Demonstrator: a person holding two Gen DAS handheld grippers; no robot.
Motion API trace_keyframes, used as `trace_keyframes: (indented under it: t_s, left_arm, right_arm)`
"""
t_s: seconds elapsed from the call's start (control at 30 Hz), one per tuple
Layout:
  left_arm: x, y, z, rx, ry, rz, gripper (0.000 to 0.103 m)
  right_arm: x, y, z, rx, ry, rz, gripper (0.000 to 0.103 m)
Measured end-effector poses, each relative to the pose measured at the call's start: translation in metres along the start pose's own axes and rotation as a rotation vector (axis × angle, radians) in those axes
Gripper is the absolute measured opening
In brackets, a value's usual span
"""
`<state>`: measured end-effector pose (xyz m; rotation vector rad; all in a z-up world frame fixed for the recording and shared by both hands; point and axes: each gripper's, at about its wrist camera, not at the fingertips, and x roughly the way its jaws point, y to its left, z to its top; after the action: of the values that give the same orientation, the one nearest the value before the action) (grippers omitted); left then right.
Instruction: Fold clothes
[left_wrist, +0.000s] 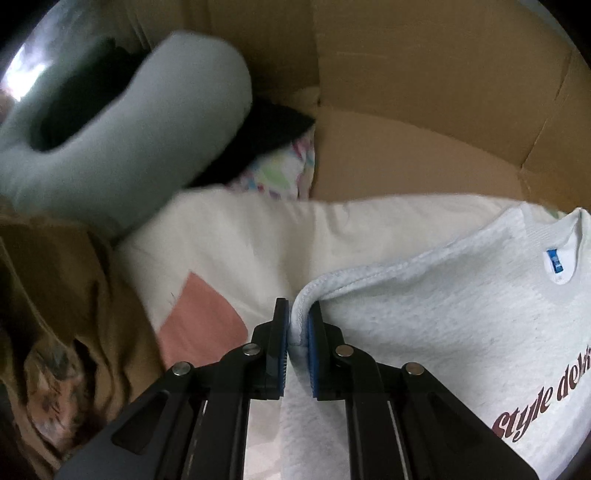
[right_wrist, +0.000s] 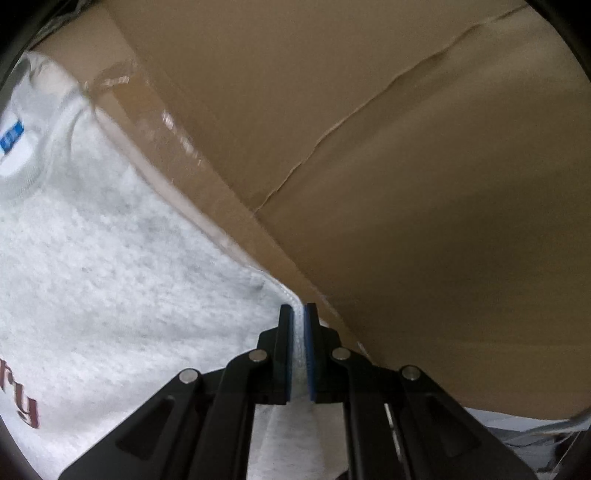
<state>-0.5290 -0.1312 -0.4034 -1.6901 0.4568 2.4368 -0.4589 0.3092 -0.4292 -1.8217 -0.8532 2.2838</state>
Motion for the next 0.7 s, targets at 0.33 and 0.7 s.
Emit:
trace_keyframes:
  t_s: [0.33, 0.7]
  left_arm:
    - [0.022, -0.013, 0.004, -0.019, 0.107, 0.028, 0.01]
    - [-0.019, -0.016, 0.007, -0.03, 0.048, -0.007, 0.032]
  right_arm:
    - [0.004, 0.015, -0.006, -0.007, 0.01, 0.006, 0.009]
    - [-0.06, -0.01, -0.044, 0.098, -0.074, 0.144, 0.018]
